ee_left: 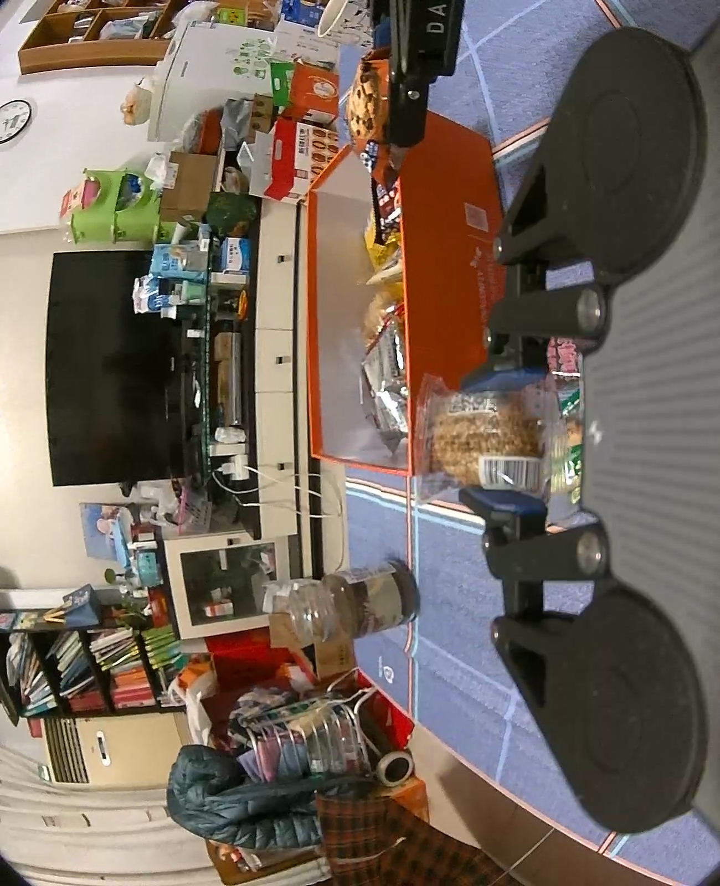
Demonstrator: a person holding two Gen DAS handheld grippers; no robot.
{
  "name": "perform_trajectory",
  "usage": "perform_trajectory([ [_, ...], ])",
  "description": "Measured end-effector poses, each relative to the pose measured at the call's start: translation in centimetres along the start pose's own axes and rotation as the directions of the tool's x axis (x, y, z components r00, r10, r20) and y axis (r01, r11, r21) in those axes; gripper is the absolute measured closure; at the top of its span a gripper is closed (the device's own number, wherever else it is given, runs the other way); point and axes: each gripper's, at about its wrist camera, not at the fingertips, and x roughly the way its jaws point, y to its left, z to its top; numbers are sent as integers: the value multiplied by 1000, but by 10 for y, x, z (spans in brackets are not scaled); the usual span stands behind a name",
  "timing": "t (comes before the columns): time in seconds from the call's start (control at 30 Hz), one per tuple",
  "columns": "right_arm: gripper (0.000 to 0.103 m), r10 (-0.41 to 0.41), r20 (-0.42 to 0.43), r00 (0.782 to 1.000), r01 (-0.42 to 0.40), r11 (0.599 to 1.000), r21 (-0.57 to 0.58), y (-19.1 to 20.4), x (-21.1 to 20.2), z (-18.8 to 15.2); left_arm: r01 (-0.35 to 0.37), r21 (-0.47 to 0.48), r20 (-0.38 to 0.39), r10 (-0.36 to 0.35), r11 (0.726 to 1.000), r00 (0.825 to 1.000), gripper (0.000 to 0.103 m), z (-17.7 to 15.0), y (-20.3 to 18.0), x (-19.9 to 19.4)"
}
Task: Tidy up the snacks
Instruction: 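Carry both packets over the orange box and open both tools, then move both open tools back toward the remaining snacks on the table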
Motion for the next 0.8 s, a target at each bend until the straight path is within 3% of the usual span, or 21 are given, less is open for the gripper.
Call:
perform_trajectory([
  [0.4,71,20,22,1000,-21,999,25,0,-2,7,21,-19,16,-20,1000,1000,71,14,-7,3],
  [0.53,70,9,53,999,-13,998,66,-9,4,30,19,-29,51,-18,999,999,71,42,-8,15],
  [0.67,70,-21,67,998,16,997,71,-19,30,62,28,8,65,-29,1000,997,71,83,-16,52],
  [0.73,67,-23,21,1000,21,996,90,-26,56,78,66,61,20,-68,996,998,63,98,-22,81],
  [0.77,64,-13,-7,1000,14,995,102,-29,67,83,92,62,-5,-91,994,996,46,103,-22,93],
  [0.8,60,-3,-29,1000,6,993,120,-34,77,88,99,54,-16,-99,994,995,39,105,-19,97],
])
